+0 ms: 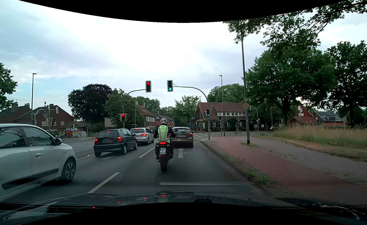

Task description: Follow the waypoints while adhering to traffic rules and regulations

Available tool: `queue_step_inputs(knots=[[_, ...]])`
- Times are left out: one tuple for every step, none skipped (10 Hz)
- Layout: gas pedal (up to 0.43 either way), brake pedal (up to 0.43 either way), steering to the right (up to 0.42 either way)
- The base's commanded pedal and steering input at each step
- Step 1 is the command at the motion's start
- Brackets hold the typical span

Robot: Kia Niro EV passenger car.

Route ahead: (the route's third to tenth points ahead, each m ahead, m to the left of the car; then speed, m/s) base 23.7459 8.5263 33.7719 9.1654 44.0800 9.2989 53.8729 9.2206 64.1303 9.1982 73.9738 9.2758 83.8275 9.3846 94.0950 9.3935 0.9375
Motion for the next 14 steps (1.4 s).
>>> queue_step_inputs(knots=[[0.150,0.000,0.012],[0.150,0.000,0.012],[0.150,0.000,0.012],[0.150,0.000,0.012],[0.150,0.000,0.012],[0.150,0.000,0.012],[0.150,0.000,0.012],[0.150,0.000,0.012],[0.150,0.000,0.011],[0.150,0.000,0.011],[0.150,0.000,0.010],[0.157,0.000,0.008],[0.169,0.000,0.004],[0.169,0.000,-0.002]])
